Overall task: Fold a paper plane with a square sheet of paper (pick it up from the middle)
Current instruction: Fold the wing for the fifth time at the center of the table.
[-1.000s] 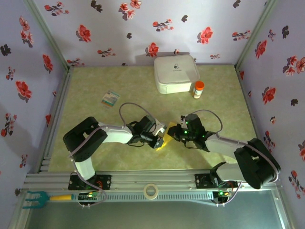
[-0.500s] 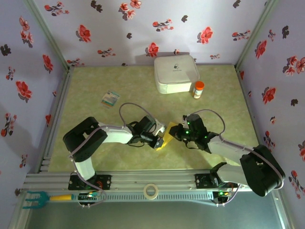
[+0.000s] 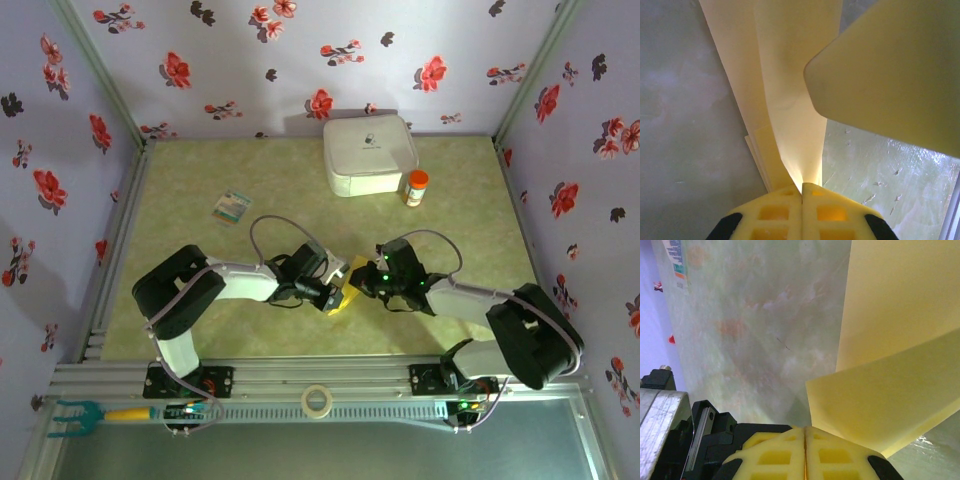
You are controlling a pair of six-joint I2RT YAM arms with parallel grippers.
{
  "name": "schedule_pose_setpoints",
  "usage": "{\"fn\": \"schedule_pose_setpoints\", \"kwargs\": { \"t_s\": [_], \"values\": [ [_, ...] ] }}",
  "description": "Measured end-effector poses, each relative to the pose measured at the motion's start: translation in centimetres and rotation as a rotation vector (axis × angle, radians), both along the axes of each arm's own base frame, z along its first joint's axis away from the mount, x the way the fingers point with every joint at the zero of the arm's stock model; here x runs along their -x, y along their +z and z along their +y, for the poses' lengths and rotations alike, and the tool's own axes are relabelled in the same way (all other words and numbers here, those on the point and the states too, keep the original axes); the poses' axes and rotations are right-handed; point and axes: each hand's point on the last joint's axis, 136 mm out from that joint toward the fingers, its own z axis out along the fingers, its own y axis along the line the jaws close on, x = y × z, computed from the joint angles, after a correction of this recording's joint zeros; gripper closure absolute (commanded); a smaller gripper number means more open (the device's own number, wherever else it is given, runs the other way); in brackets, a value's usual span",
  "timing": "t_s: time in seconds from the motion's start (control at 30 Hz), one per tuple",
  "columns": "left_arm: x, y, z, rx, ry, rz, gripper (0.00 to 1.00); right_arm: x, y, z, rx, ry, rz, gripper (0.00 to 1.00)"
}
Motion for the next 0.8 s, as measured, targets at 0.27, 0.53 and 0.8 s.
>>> {"fn": "schedule_pose_setpoints", "kwargs": {
  "t_s": [0.27,0.53,0.8],
  "values": [
    [0.1,0.0,0.0,0.002,-0.003,0.002,1.0,-0.5,-0.7,-0.1,0.035,-0.016,0.016,0.92],
    [0.2,0.1,-0.1,0.008,-0.009,0.008,0.95,-0.6,-1.6,-1.2,0.077,-0.054,0.025,0.92],
    [0.4,0.3,-0.3,0.02,-0.021,0.017,0.89,-0.4,-2.6,-2.2,0.096,-0.077,0.04,0.92]
  ]
}}
